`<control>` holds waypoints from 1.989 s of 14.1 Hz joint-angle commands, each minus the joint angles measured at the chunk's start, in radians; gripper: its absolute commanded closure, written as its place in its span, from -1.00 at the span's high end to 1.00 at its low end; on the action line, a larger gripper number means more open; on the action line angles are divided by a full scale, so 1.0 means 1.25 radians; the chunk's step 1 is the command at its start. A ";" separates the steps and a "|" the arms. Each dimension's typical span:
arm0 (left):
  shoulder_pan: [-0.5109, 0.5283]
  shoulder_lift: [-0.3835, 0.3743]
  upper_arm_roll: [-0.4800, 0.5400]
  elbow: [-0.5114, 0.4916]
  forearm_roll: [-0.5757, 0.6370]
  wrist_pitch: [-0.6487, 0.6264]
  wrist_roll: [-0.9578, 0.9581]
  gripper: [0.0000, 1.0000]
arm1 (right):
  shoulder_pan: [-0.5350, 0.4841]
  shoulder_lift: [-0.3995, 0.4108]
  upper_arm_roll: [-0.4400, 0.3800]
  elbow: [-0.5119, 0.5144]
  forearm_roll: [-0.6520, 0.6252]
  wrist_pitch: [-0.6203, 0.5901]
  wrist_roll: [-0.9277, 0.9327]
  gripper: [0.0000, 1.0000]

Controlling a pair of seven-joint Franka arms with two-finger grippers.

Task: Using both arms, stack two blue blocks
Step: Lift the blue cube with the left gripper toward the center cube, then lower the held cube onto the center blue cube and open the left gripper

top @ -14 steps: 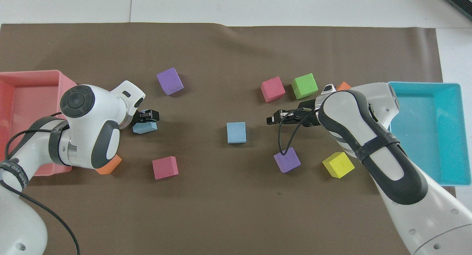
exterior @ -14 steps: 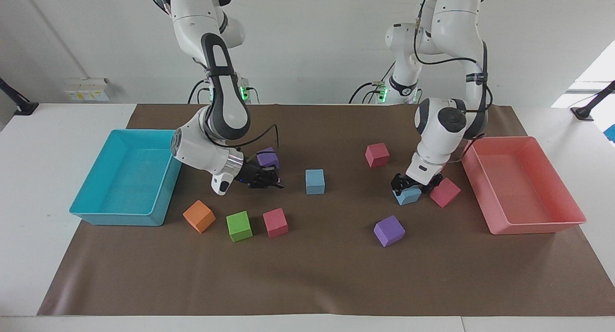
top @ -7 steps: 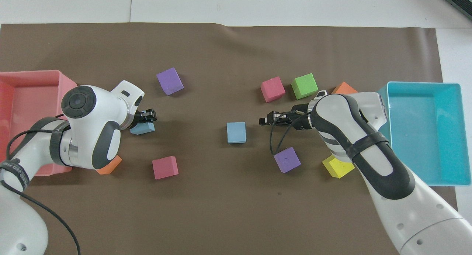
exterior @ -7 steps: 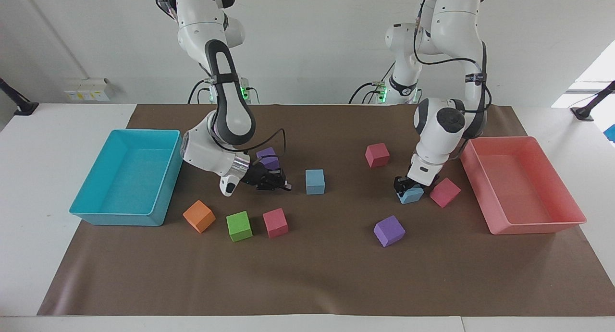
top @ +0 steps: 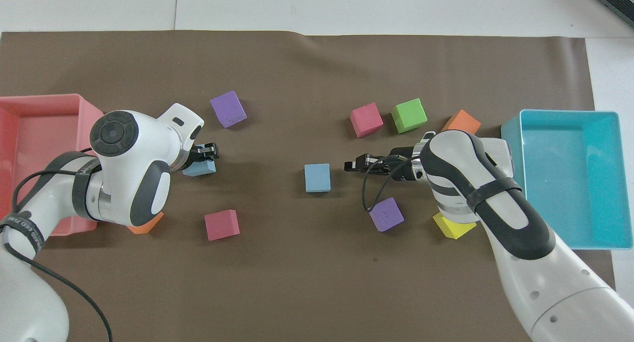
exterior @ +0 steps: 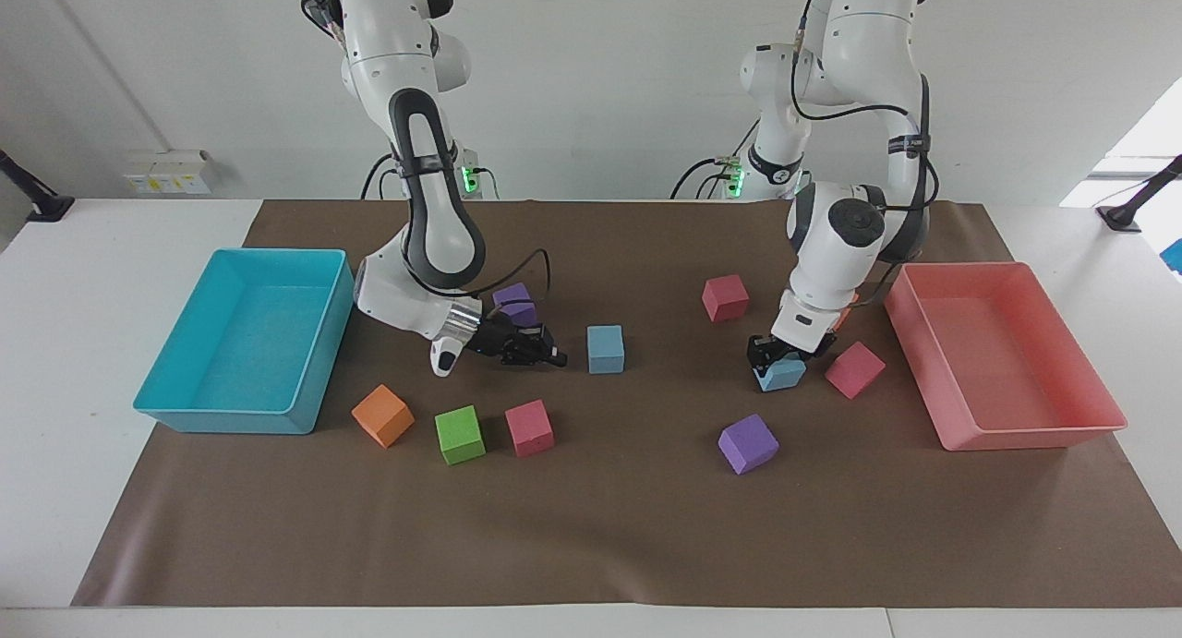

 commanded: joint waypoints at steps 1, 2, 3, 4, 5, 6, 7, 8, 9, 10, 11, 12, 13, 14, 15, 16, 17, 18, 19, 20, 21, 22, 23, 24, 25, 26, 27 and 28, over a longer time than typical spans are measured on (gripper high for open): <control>-0.063 -0.032 0.011 0.013 0.004 -0.054 -0.017 -1.00 | 0.001 -0.005 0.002 -0.009 0.027 0.017 -0.063 -1.00; -0.081 -0.032 0.011 0.014 0.005 -0.053 -0.018 -1.00 | 0.001 -0.003 0.002 -0.009 0.027 0.018 -0.083 -1.00; -0.106 -0.032 0.012 0.017 0.005 -0.053 -0.020 -1.00 | 0.001 -0.005 0.002 -0.010 0.026 0.018 -0.093 -1.00; -0.129 -0.032 0.013 0.023 0.005 -0.053 -0.021 -1.00 | 0.002 -0.005 0.002 -0.010 0.027 0.018 -0.093 -1.00; -0.150 -0.031 0.013 0.034 0.005 -0.053 -0.034 -1.00 | 0.002 -0.005 0.002 -0.010 0.026 0.025 -0.093 -1.00; -0.170 -0.027 0.013 0.047 0.007 -0.052 -0.055 -1.00 | 0.002 -0.005 0.002 -0.010 0.027 0.031 -0.092 -1.00; -0.188 -0.024 0.011 0.064 0.008 -0.054 -0.071 -1.00 | 0.002 -0.005 0.002 -0.012 0.027 0.033 -0.091 -1.00; -0.198 -0.022 0.011 0.072 0.016 -0.053 -0.083 -1.00 | 0.002 -0.005 0.002 -0.013 0.027 0.031 -0.091 -1.00; -0.212 -0.022 0.011 0.078 0.030 -0.056 -0.097 -1.00 | 0.002 -0.005 0.002 -0.014 0.027 0.031 -0.091 -1.00; -0.224 -0.019 0.010 0.094 0.043 -0.065 -0.112 -1.00 | 0.002 -0.005 0.002 -0.014 0.027 0.033 -0.091 -1.00; -0.225 -0.012 0.010 0.119 0.053 -0.084 -0.124 -1.00 | 0.002 -0.005 0.002 -0.014 0.027 0.033 -0.091 -1.00; -0.230 0.002 0.009 0.149 0.056 -0.107 -0.137 -1.00 | 0.002 -0.005 0.002 -0.014 0.027 0.033 -0.091 -1.00; -0.242 0.014 0.009 0.181 0.056 -0.132 -0.146 -1.00 | 0.002 -0.005 0.002 -0.014 0.027 0.033 -0.091 -1.00; -0.245 0.025 0.008 0.208 0.056 -0.149 -0.151 -1.00 | 0.002 -0.005 0.002 -0.014 0.027 0.031 -0.091 -1.00; -0.256 0.030 0.008 0.224 0.056 -0.156 -0.161 -1.00 | 0.002 -0.005 0.002 -0.014 0.027 0.033 -0.091 -1.00; -0.268 0.036 0.009 0.234 0.056 -0.156 -0.171 -1.00 | 0.002 -0.005 0.002 -0.014 0.027 0.033 -0.091 -1.00; -0.269 0.041 0.008 0.247 0.055 -0.155 -0.174 -1.00 | 0.002 -0.005 0.002 -0.014 0.027 0.033 -0.089 -1.00; -0.272 0.046 0.006 0.257 0.052 -0.155 -0.174 -1.00 | 0.004 -0.006 0.002 -0.014 0.027 0.034 -0.089 -1.00; -0.280 0.051 0.005 0.263 0.048 -0.150 -0.174 -1.00 | 0.004 -0.005 0.002 -0.014 0.027 0.034 -0.089 -1.00; -0.284 0.051 0.005 0.263 0.046 -0.142 -0.173 -1.00 | 0.004 -0.005 0.002 -0.014 0.027 0.034 -0.089 -1.00; -0.284 0.052 0.003 0.263 0.047 -0.139 -0.173 -1.00 | 0.004 -0.005 0.002 -0.017 0.027 0.034 -0.089 -1.00; -0.288 0.055 0.003 0.263 0.046 -0.134 -0.173 -1.00 | 0.004 -0.006 0.002 -0.017 0.027 0.034 -0.089 -1.00; -0.289 0.058 0.003 0.263 0.041 -0.123 -0.173 -1.00 | 0.004 -0.006 0.002 -0.017 0.026 0.034 -0.090 -1.00; -0.289 0.060 0.003 0.263 0.033 -0.122 -0.173 -1.00 | 0.004 -0.005 0.002 -0.017 0.027 0.034 -0.089 -1.00; -0.299 0.069 0.003 0.263 0.035 -0.123 -0.176 -1.00 | 0.004 -0.006 0.002 -0.017 0.027 0.034 -0.089 -1.00; -0.329 0.091 0.004 0.271 0.030 -0.123 -0.177 -1.00 | 0.002 -0.006 0.002 -0.018 0.027 0.034 -0.089 -1.00; -0.333 0.101 0.004 0.289 0.028 -0.127 -0.182 -1.00 | 0.002 -0.006 0.002 -0.018 0.027 0.034 -0.089 -1.00; -0.333 0.114 0.004 0.312 0.020 -0.131 -0.205 -1.00 | 0.004 -0.006 0.002 -0.018 0.027 0.034 -0.089 -1.00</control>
